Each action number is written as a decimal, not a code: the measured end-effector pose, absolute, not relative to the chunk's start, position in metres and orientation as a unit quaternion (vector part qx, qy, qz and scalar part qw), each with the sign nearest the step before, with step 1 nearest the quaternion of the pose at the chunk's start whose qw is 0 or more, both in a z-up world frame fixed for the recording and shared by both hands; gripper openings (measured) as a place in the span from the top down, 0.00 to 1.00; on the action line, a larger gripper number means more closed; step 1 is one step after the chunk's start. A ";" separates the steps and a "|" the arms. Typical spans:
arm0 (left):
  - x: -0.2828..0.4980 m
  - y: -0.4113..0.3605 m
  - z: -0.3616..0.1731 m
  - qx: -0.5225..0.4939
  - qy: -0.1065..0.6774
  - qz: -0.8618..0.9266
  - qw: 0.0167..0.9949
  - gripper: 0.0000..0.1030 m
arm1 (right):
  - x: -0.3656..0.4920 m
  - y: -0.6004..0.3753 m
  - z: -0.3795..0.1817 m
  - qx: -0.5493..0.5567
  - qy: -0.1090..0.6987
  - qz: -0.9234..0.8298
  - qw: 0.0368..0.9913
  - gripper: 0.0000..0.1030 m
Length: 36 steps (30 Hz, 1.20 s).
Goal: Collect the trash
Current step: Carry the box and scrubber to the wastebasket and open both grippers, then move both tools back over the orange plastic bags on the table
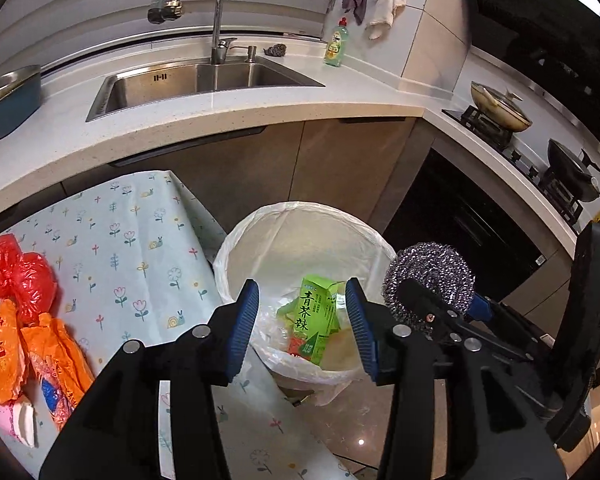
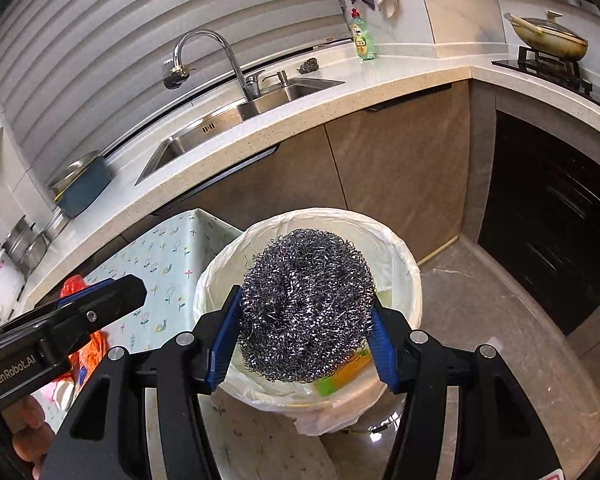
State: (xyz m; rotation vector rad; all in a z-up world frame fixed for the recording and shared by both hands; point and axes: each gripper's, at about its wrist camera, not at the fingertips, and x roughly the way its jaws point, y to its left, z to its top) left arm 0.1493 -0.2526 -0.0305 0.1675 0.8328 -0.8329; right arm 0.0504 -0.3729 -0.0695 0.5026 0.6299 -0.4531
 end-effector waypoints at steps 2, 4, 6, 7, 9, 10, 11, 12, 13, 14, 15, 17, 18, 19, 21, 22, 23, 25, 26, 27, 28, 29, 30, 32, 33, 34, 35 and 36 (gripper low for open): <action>0.154 -0.246 -0.030 0.078 0.393 -0.378 0.835 0.58 | 0.054 -0.370 -0.069 0.240 0.304 -0.216 0.896 0.46; 0.158 -0.238 -0.029 0.075 0.391 -0.368 0.841 0.58 | 0.057 -0.368 -0.068 0.239 0.304 -0.212 0.897 0.46; 0.160 -0.229 -0.027 0.070 0.388 -0.357 0.847 0.58 | 0.061 -0.366 -0.068 0.234 0.306 -0.209 0.898 0.45; 0.162 -0.225 -0.026 0.069 0.387 -0.353 0.849 0.58 | 0.064 -0.364 -0.067 0.232 0.308 -0.207 0.899 0.45; 0.164 -0.217 -0.024 0.065 0.383 -0.344 0.855 0.58 | 0.071 -0.363 -0.066 0.229 0.308 -0.203 0.901 0.44; 0.165 -0.213 -0.023 0.064 0.382 -0.338 0.858 0.58 | 0.075 -0.361 -0.066 0.228 0.309 -0.201 0.901 0.43; 0.167 -0.209 -0.023 0.064 0.382 -0.331 0.861 0.55 | 0.079 -0.360 -0.065 0.224 0.309 -0.203 0.902 0.42; 0.168 -0.205 -0.022 0.064 0.381 -0.325 0.863 0.51 | 0.085 -0.360 -0.066 0.217 0.310 -0.208 0.902 0.38; 0.170 -0.201 -0.022 0.063 0.379 -0.318 0.867 0.45 | 0.090 -0.359 -0.066 0.211 0.313 -0.214 0.901 0.37; 0.171 -0.196 -0.021 0.063 0.377 -0.311 0.870 0.42 | 0.094 -0.359 -0.065 0.210 0.316 -0.222 0.898 0.37; 0.172 -0.191 -0.020 0.064 0.375 -0.303 0.874 0.39 | 0.096 -0.358 -0.062 0.215 0.315 -0.221 0.898 0.37; 0.173 -0.180 -0.018 0.061 0.370 -0.289 0.881 0.31 | 0.094 -0.352 -0.055 0.227 0.299 -0.208 0.903 0.32; 0.174 -0.174 -0.017 0.060 0.367 -0.282 0.884 0.31 | 0.092 -0.346 -0.051 0.224 0.292 -0.207 0.907 0.30; 0.175 -0.169 -0.017 0.060 0.366 -0.276 0.887 0.31 | 0.091 -0.339 -0.047 0.217 0.289 -0.202 0.910 0.30; 0.176 -0.159 -0.018 0.055 0.370 -0.268 0.888 0.31 | 0.091 -0.329 -0.045 0.210 0.292 -0.189 0.914 0.30; 0.176 -0.154 -0.018 0.052 0.373 -0.264 0.888 0.31 | 0.091 -0.324 -0.044 0.208 0.292 -0.184 0.915 0.30; 0.176 -0.149 -0.019 0.049 0.375 -0.261 0.888 0.31 | 0.091 -0.320 -0.043 0.207 0.293 -0.180 0.916 0.30; 0.174 -0.141 -0.018 0.047 0.375 -0.252 0.891 0.31 | 0.091 -0.309 -0.042 0.206 0.296 -0.171 0.917 0.30; 0.173 -0.136 -0.018 0.046 0.374 -0.248 0.892 0.31 | 0.091 -0.304 -0.041 0.205 0.298 -0.167 0.917 0.30; 0.172 -0.130 -0.017 0.044 0.374 -0.245 0.893 0.31 | 0.092 -0.299 -0.040 0.203 0.301 -0.162 0.917 0.30; 0.172 -0.125 -0.016 0.042 0.374 -0.241 0.895 0.31 | 0.092 -0.293 -0.039 0.201 0.302 -0.158 0.918 0.30; 0.171 -0.118 -0.015 0.039 0.373 -0.236 0.896 0.31 | 0.093 -0.286 -0.037 0.199 0.302 -0.155 0.919 0.30; 0.171 -0.112 -0.014 0.038 0.372 -0.232 0.898 0.31 | 0.093 -0.280 -0.036 0.198 0.302 -0.150 0.920 0.30; 0.171 -0.101 -0.014 0.035 0.373 -0.222 0.900 0.31 | 0.095 -0.267 -0.035 0.192 0.306 -0.141 0.922 0.30; 0.172 -0.094 -0.014 0.034 0.374 -0.216 0.901 0.31 | 0.096 -0.260 -0.034 0.190 0.306 -0.136 0.923 0.30; 0.172 -0.087 -0.014 0.032 0.374 -0.212 0.902 0.30 | 0.097 -0.255 -0.034 0.189 0.307 -0.133 0.923 0.30; 0.172 -0.080 -0.014 0.030 0.375 -0.207 0.903 0.30 | 0.099 -0.248 -0.034 0.188 0.309 -0.128 0.923 0.30; 0.173 -0.071 -0.015 0.028 0.376 -0.201 0.904 0.29 | 0.101 -0.241 -0.033 0.186 0.311 -0.122 0.924 0.30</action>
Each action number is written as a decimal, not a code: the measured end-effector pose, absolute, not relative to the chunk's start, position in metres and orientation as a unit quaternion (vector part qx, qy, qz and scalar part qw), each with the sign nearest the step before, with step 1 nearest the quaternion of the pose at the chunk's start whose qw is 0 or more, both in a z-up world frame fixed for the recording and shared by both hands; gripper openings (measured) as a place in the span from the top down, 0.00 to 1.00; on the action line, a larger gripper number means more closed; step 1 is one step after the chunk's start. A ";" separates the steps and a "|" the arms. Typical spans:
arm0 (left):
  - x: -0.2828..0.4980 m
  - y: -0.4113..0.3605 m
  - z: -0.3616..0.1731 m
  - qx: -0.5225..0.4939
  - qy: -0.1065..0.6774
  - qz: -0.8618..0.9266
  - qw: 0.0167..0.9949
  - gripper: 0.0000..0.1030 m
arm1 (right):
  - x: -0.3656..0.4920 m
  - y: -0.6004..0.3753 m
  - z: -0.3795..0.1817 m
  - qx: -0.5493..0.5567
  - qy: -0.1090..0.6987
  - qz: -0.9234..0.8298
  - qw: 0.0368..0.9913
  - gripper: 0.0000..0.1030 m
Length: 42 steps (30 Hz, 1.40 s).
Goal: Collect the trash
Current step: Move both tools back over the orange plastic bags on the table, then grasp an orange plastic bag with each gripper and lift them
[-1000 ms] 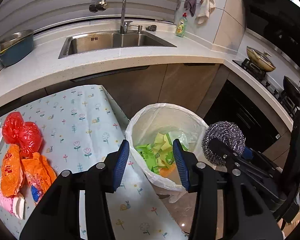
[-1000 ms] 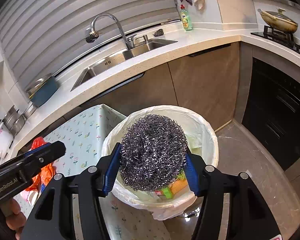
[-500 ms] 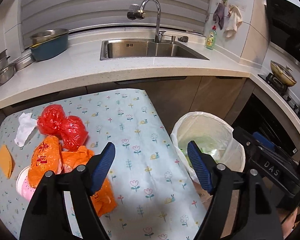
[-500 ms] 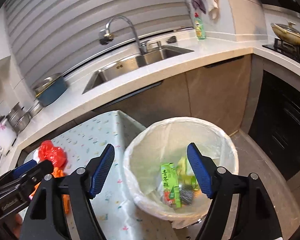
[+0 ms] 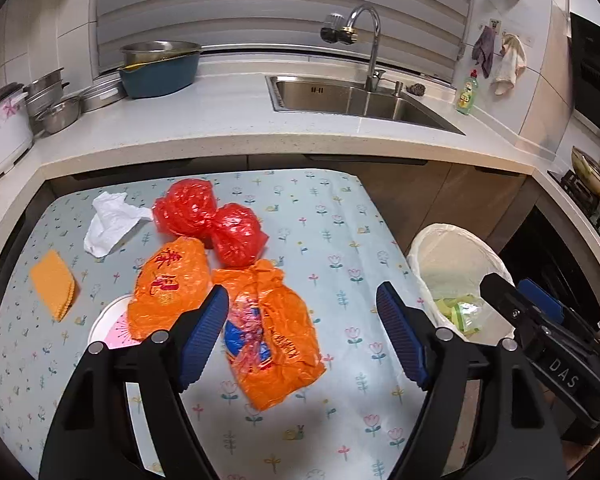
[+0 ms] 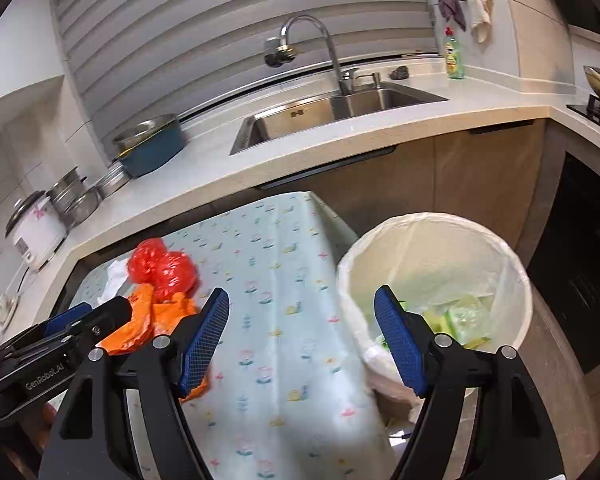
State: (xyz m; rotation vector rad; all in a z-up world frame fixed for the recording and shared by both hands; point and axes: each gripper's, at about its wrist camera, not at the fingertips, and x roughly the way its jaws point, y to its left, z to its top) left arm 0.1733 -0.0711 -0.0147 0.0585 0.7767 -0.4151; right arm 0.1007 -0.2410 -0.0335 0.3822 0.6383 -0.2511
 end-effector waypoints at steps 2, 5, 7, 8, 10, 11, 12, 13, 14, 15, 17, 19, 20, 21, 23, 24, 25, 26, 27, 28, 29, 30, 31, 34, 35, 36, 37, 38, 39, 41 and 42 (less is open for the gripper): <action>0.175 -0.056 -0.016 0.025 0.377 -0.189 0.906 0.28 | 0.104 -0.227 -0.033 0.181 0.315 -0.113 0.925 0.30; 0.177 -0.034 -0.018 0.020 0.379 -0.174 0.909 0.26 | 0.109 -0.206 -0.034 0.175 0.320 -0.099 0.926 0.30; 0.179 -0.018 -0.021 0.016 0.382 -0.164 0.909 0.24 | 0.114 -0.191 -0.037 0.172 0.325 -0.089 0.926 0.30; 0.180 -0.011 -0.023 0.015 0.384 -0.159 0.909 0.23 | 0.116 -0.186 -0.038 0.170 0.328 -0.084 0.925 0.30; 0.182 0.004 -0.027 0.015 0.387 -0.147 0.910 0.18 | 0.120 -0.174 -0.041 0.168 0.334 -0.077 0.924 0.30; 0.183 0.011 -0.029 0.014 0.387 -0.140 0.911 0.16 | 0.123 -0.167 -0.043 0.166 0.336 -0.073 0.924 0.30; 0.184 0.018 -0.032 0.015 0.388 -0.134 0.912 0.16 | 0.125 -0.161 -0.046 0.164 0.340 -0.070 0.923 0.30; 0.186 0.025 -0.034 0.014 0.390 -0.131 0.911 0.15 | 0.128 -0.154 -0.048 0.162 0.344 -0.067 0.923 0.30; 0.188 0.032 -0.036 0.013 0.393 -0.129 0.910 0.15 | 0.130 -0.149 -0.050 0.161 0.346 -0.065 0.922 0.30; 0.189 0.037 -0.039 0.012 0.397 -0.127 0.909 0.15 | 0.132 -0.145 -0.053 0.161 0.349 -0.061 0.921 0.30; 0.192 0.047 -0.043 0.009 0.401 -0.123 0.908 0.15 | 0.137 -0.135 -0.059 0.159 0.356 -0.057 0.919 0.30; 0.197 0.055 -0.047 0.005 0.407 -0.123 0.905 0.15 | 0.143 -0.126 -0.066 0.158 0.363 -0.054 0.917 0.30; 0.199 0.058 -0.049 0.004 0.409 -0.123 0.904 0.15 | 0.145 -0.123 -0.069 0.157 0.366 -0.053 0.916 0.30; 0.201 0.059 -0.050 0.005 0.411 -0.124 0.903 0.14 | 0.148 -0.120 -0.072 0.157 0.370 -0.053 0.914 0.30; 0.205 0.061 -0.053 0.007 0.412 -0.126 0.902 0.13 | 0.152 -0.116 -0.079 0.158 0.376 -0.054 0.912 0.30; 0.208 0.061 -0.055 0.010 0.412 -0.127 0.902 0.13 | 0.154 -0.115 -0.083 0.159 0.379 -0.055 0.910 0.30; 0.210 0.060 -0.057 0.013 0.413 -0.127 0.902 0.12 | 0.156 -0.115 -0.087 0.160 0.383 -0.055 0.908 0.30; 0.214 0.058 -0.060 0.016 0.414 -0.128 0.901 0.12 | 0.158 -0.115 -0.090 0.160 0.387 -0.056 0.906 0.30; 0.217 0.057 -0.063 0.018 0.416 -0.129 0.900 0.12 | 0.160 -0.115 -0.094 0.161 0.390 -0.057 0.905 0.30; 0.222 0.055 -0.066 0.019 0.419 -0.130 0.898 0.12 | 0.163 -0.115 -0.097 0.162 0.394 -0.058 0.903 0.30; 0.226 0.053 -0.069 0.019 0.423 -0.133 0.896 0.12 | 0.165 -0.116 -0.100 0.162 0.396 -0.059 0.902 0.30; 0.231 0.050 -0.072 0.021 0.426 -0.134 0.895 0.12 | 0.168 -0.116 -0.104 0.161 0.400 -0.060 0.900 0.30; 0.236 0.047 -0.075 0.022 0.428 -0.135 0.893 0.12 | 0.170 -0.116 -0.108 0.162 0.403 -0.060 0.899 0.30; 0.252 0.037 -0.085 0.027 0.438 -0.142 0.887 0.11 | 0.178 -0.118 -0.119 0.163 0.412 -0.063 0.894 0.30; 0.257 0.033 -0.088 0.030 0.441 -0.143 0.886 0.11 | 0.181 -0.119 -0.123 0.165 0.415 -0.063 0.893 0.30; 0.262 0.028 -0.092 0.033 0.442 -0.144 0.885 0.10 | 0.183 -0.120 -0.126 0.166 0.418 -0.064 0.891 0.30; 0.267 0.025 -0.097 0.036 0.444 -0.145 0.884 0.09 | 0.186 -0.121 -0.130 0.167 0.420 -0.065 0.890 0.30; 0.272 0.022 -0.101 0.040 0.447 -0.143 0.882 0.09 | 0.188 -0.121 -0.132 0.167 0.423 -0.064 0.888 0.30; 0.277 0.019 -0.107 0.043 0.453 -0.142 0.879 0.09 | 0.191 -0.121 -0.135 0.167 0.426 -0.064 0.887 0.30; 0.285 0.015 -0.116 0.048 0.462 -0.140 0.875 0.09 | 0.194 -0.119 -0.138 0.159 0.424 -0.063 0.889 0.29; 0.288 0.013 -0.120 0.047 0.466 -0.142 0.872 0.09 | 0.194 -0.117 -0.139 0.154 0.424 -0.062 0.890 0.29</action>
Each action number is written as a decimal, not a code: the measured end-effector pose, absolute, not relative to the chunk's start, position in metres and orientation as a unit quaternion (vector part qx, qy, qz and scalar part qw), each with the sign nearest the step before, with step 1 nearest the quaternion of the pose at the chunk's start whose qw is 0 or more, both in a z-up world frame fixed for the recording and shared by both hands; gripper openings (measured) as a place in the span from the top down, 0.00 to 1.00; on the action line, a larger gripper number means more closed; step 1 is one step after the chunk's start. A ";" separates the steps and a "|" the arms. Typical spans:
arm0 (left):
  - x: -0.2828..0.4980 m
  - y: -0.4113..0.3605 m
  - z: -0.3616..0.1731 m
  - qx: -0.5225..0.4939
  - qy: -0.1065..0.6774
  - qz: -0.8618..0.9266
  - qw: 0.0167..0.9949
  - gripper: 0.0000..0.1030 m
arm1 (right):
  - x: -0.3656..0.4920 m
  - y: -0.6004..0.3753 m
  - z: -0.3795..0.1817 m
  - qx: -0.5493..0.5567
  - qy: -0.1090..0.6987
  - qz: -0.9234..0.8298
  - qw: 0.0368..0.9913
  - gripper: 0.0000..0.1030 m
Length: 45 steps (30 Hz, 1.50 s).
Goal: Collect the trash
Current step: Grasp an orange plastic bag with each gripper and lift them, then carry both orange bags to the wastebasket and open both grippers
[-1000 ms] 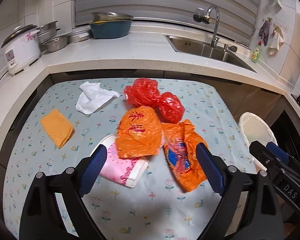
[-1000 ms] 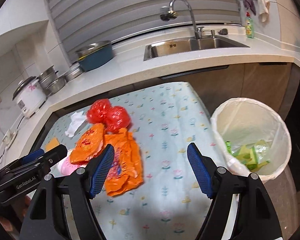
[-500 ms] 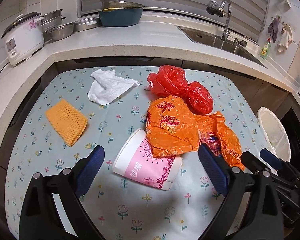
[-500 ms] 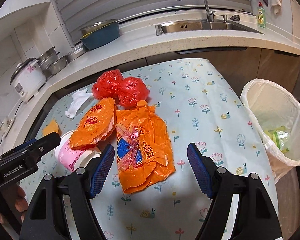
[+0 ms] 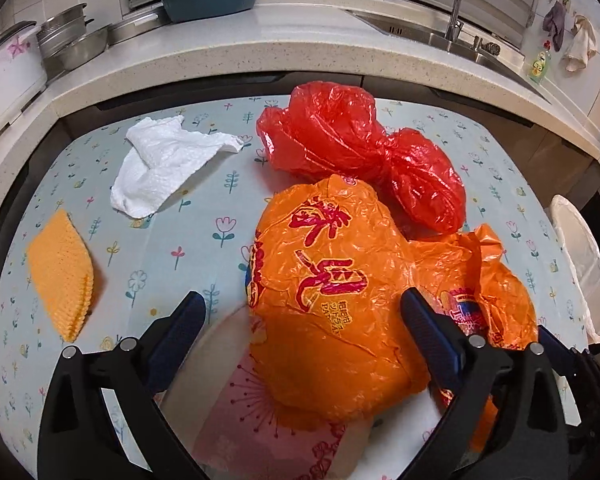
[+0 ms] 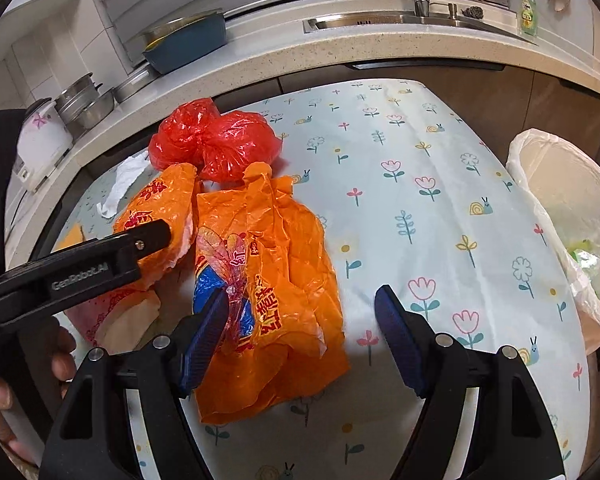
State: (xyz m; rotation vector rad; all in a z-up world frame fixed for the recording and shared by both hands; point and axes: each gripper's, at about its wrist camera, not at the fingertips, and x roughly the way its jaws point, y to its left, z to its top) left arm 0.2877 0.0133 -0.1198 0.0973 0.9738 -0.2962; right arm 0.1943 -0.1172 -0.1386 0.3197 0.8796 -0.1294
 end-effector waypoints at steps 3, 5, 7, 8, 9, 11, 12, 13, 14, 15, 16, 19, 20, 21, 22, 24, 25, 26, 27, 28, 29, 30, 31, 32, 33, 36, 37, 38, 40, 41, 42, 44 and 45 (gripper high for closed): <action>0.291 0.011 -0.125 0.042 0.471 -0.145 0.869 0.11 | 0.198 -0.113 -0.140 0.144 0.423 -0.058 0.892 0.32; 0.289 0.009 -0.126 0.042 0.471 -0.157 0.867 0.27 | 0.199 -0.111 -0.140 0.142 0.422 -0.054 0.894 0.41; 0.286 0.006 -0.125 0.041 0.472 -0.170 0.864 0.44 | 0.199 -0.110 -0.140 0.143 0.423 -0.051 0.893 0.59; 0.284 0.005 -0.124 0.040 0.475 -0.175 0.861 0.56 | 0.198 -0.112 -0.139 0.147 0.423 -0.049 0.893 0.65; 0.281 0.004 -0.123 0.037 0.474 -0.181 0.861 0.62 | 0.197 -0.112 -0.139 0.152 0.424 -0.046 0.891 0.71; 0.275 0.000 -0.120 0.035 0.476 -0.192 0.857 0.77 | 0.193 -0.114 -0.138 0.160 0.423 -0.041 0.891 0.75; 0.271 -0.001 -0.118 0.036 0.475 -0.193 0.858 0.78 | 0.190 -0.115 -0.137 0.161 0.422 -0.040 0.891 0.77; 0.268 -0.003 -0.116 0.037 0.472 -0.195 0.859 0.80 | 0.187 -0.115 -0.134 0.161 0.420 -0.041 0.892 0.78; 0.263 -0.004 -0.112 0.039 0.468 -0.197 0.860 0.82 | 0.184 -0.116 -0.132 0.161 0.417 -0.041 0.894 0.79; 0.258 -0.005 -0.108 0.040 0.465 -0.199 0.862 0.82 | 0.181 -0.117 -0.129 0.161 0.415 -0.042 0.895 0.79; 0.255 -0.006 -0.104 0.038 0.462 -0.201 0.863 0.83 | 0.177 -0.119 -0.126 0.162 0.411 -0.043 0.896 0.79; 0.241 -0.011 -0.089 0.035 0.451 -0.209 0.867 0.84 | 0.166 -0.127 -0.115 0.167 0.399 -0.047 0.900 0.80; 0.237 -0.014 -0.085 0.035 0.448 -0.211 0.868 0.85 | 0.162 -0.130 -0.110 0.169 0.393 -0.048 0.903 0.80; 0.233 -0.016 -0.079 0.035 0.444 -0.214 0.869 0.85 | 0.157 -0.133 -0.105 0.170 0.387 -0.051 0.905 0.80; 0.229 -0.019 -0.074 0.035 0.441 -0.218 0.870 0.85 | 0.153 -0.137 -0.100 0.171 0.381 -0.054 0.907 0.80; 0.221 -0.027 -0.063 0.034 0.434 -0.227 0.871 0.85 | 0.145 -0.145 -0.089 0.174 0.369 -0.059 0.911 0.80; 0.216 -0.031 -0.057 0.035 0.430 -0.232 0.872 0.85 | 0.140 -0.150 -0.084 0.175 0.362 -0.063 0.913 0.80; 0.212 -0.036 -0.053 0.036 0.426 -0.237 0.872 0.85 | 0.135 -0.156 -0.080 0.177 0.357 -0.066 0.915 0.80; 0.207 -0.041 -0.047 0.038 0.422 -0.242 0.873 0.85 | 0.131 -0.161 -0.075 0.179 0.352 -0.070 0.916 0.80; 0.203 -0.047 -0.043 0.040 0.419 -0.247 0.873 0.85 | 0.126 -0.166 -0.071 0.180 0.346 -0.074 0.918 0.80; 0.199 -0.052 -0.040 0.042 0.416 -0.253 0.873 0.85 | 0.121 -0.172 -0.067 0.182 0.341 -0.079 0.919 0.80; 0.194 -0.059 -0.036 0.043 0.413 -0.259 0.872 0.85 | 0.116 -0.179 -0.063 0.184 0.336 -0.083 0.920 0.80; 0.190 -0.065 -0.033 0.044 0.412 -0.265 0.871 0.85 | 0.111 -0.185 -0.059 0.186 0.331 -0.088 0.921 0.80; 0.185 -0.072 -0.030 0.046 0.411 -0.271 0.869 0.85 | 0.107 -0.190 -0.056 0.188 0.328 -0.092 0.921 0.80; 0.182 -0.078 -0.029 0.049 0.409 -0.276 0.868 0.85 | 0.102 -0.197 -0.053 0.190 0.323 -0.096 0.922 0.80; 0.170 -0.098 -0.024 0.058 0.404 -0.289 0.866 0.85 | 0.086 -0.214 -0.046 0.196 0.313 -0.108 0.923 0.80; 0.166 -0.104 -0.023 0.061 0.403 -0.292 0.865 0.85 | 0.082 -0.220 -0.045 0.198 0.311 -0.112 0.923 0.80; 0.162 -0.110 -0.022 0.064 0.402 -0.296 0.864 0.85 | 0.077 -0.225 -0.044 0.200 0.308 -0.116 0.923 0.80; 0.155 -0.123 -0.020 0.068 0.401 -0.304 0.861 0.85 | 0.069 -0.236 -0.042 0.204 0.304 -0.123 0.922 0.80; 0.152 -0.129 -0.019 0.069 0.401 -0.308 0.860 0.85 | 0.065 -0.241 -0.041 0.205 0.303 -0.125 0.922 0.80; 0.149 -0.136 -0.019 0.072 0.400 -0.313 0.858 0.85 | 0.061 -0.247 -0.041 0.207 0.301 -0.129 0.922 0.80; 0.145 -0.147 -0.020 0.075 0.402 -0.323 0.854 0.85 | 0.054 -0.258 -0.042 0.211 0.298 -0.137 0.921 0.80; 0.143 -0.154 -0.020 0.076 0.404 -0.329 0.850 0.85 | 0.050 -0.263 -0.042 0.213 0.298 -0.141 0.920 0.80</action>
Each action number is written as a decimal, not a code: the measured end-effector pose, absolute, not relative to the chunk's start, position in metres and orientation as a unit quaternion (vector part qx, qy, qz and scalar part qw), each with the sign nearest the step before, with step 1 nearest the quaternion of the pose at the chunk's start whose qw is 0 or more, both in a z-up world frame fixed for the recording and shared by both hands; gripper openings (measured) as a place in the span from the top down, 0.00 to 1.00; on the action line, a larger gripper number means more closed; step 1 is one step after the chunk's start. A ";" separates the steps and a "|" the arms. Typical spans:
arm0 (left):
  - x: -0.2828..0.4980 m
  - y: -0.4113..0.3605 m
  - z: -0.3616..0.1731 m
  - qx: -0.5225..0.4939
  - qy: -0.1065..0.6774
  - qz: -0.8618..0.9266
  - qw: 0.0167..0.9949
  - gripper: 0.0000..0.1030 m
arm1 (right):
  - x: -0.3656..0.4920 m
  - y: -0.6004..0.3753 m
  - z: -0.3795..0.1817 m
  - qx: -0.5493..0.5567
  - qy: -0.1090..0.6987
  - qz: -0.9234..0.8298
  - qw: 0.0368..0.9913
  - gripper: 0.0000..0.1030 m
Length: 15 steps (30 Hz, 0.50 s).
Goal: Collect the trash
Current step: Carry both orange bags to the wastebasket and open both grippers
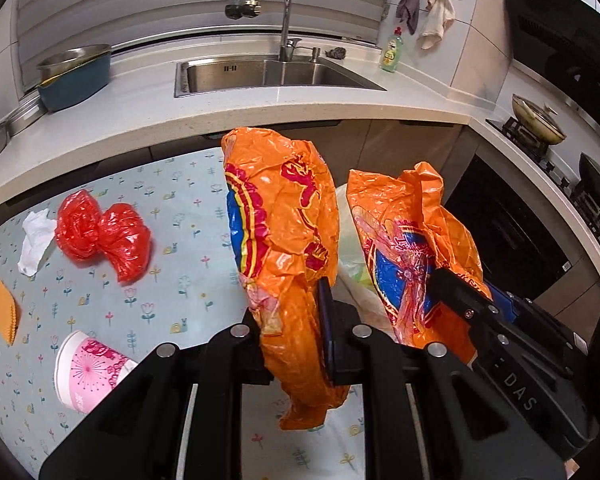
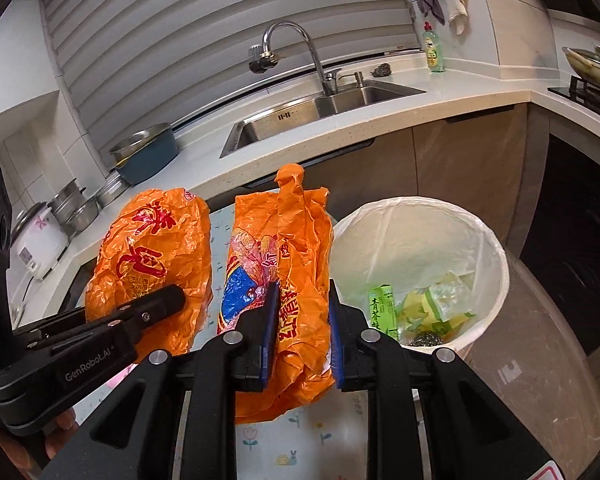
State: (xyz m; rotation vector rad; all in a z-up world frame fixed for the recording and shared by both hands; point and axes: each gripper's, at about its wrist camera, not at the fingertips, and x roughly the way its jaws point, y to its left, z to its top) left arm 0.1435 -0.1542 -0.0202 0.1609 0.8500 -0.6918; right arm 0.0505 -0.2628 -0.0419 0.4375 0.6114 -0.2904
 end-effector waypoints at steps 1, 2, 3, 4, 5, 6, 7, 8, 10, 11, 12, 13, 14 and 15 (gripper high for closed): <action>0.142 -0.160 -0.020 0.078 0.405 -0.334 0.848 0.84 | 0.048 -0.267 -0.043 0.214 0.297 -0.145 0.919 0.80; 0.140 -0.168 -0.021 0.081 0.405 -0.341 0.844 0.84 | 0.044 -0.274 -0.044 0.217 0.296 -0.151 0.918 0.80; 0.138 -0.175 -0.022 0.085 0.405 -0.345 0.842 0.84 | 0.041 -0.280 -0.046 0.220 0.296 -0.156 0.916 0.80; 0.136 -0.182 -0.022 0.089 0.404 -0.351 0.840 0.84 | 0.038 -0.287 -0.047 0.223 0.296 -0.162 0.915 0.80; 0.134 -0.189 -0.024 0.093 0.405 -0.356 0.837 0.84 | 0.035 -0.293 -0.048 0.226 0.295 -0.167 0.913 0.80; 0.134 -0.196 -0.025 0.097 0.406 -0.363 0.833 0.84 | 0.033 -0.299 -0.050 0.229 0.295 -0.173 0.912 0.80; 0.133 -0.203 -0.027 0.099 0.408 -0.367 0.830 0.84 | 0.031 -0.306 -0.052 0.232 0.294 -0.179 0.910 0.80; 0.133 -0.209 -0.029 0.102 0.410 -0.371 0.827 0.84 | 0.029 -0.311 -0.054 0.234 0.294 -0.184 0.908 0.80; 0.133 -0.221 -0.034 0.109 0.415 -0.380 0.820 0.84 | 0.026 -0.323 -0.057 0.238 0.293 -0.195 0.905 0.80; 0.133 -0.228 -0.037 0.112 0.417 -0.384 0.816 0.84 | 0.025 -0.330 -0.058 0.240 0.293 -0.199 0.904 0.80; 0.133 -0.235 -0.039 0.116 0.420 -0.389 0.812 0.84 | 0.024 -0.334 -0.059 0.241 0.293 -0.204 0.903 0.80; 0.133 -0.241 -0.042 0.119 0.421 -0.392 0.809 0.84 | 0.024 -0.339 -0.060 0.242 0.292 -0.208 0.901 0.80; 0.134 -0.247 -0.044 0.122 0.421 -0.396 0.807 0.84 | 0.023 -0.344 -0.062 0.243 0.293 -0.213 0.900 0.80; 0.135 -0.254 -0.046 0.126 0.422 -0.400 0.804 0.84 | 0.023 -0.349 -0.063 0.244 0.293 -0.217 0.899 0.80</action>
